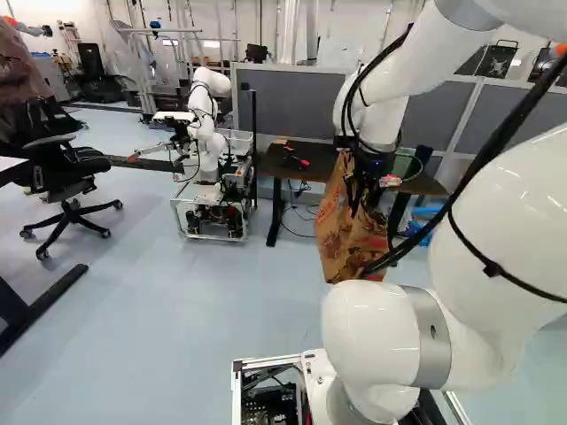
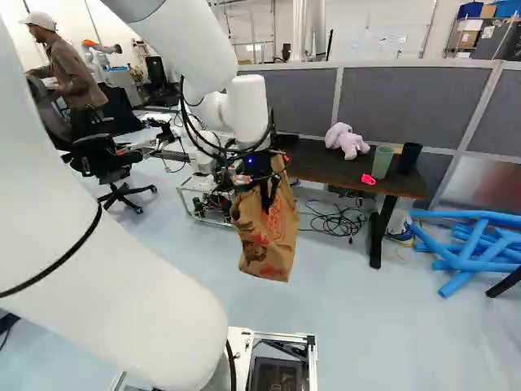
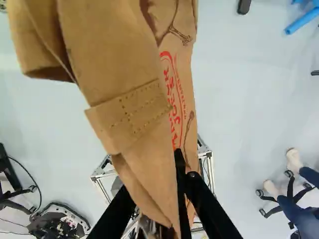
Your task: Pick up the bag on the ground and place it on the table
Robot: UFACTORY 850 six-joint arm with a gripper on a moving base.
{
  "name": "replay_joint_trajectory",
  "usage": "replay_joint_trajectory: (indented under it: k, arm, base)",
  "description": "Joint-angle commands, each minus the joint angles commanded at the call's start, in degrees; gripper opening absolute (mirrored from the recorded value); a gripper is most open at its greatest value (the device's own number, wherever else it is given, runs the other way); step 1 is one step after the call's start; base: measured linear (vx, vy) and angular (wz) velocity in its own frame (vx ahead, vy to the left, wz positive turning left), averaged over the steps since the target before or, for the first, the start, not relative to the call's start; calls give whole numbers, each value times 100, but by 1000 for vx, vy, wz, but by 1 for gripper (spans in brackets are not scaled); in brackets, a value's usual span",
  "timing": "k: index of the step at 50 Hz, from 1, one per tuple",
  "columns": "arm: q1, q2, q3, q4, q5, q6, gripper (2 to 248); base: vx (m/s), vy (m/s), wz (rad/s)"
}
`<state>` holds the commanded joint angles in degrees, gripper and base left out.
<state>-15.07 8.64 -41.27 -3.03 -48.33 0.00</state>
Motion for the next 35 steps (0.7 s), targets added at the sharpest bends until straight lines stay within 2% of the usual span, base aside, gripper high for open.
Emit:
replay_joint_trajectory:
  k: [35]
  arm:
    - [210,84,-669,0,-768,0,26]
  base:
    - [0,0,0]
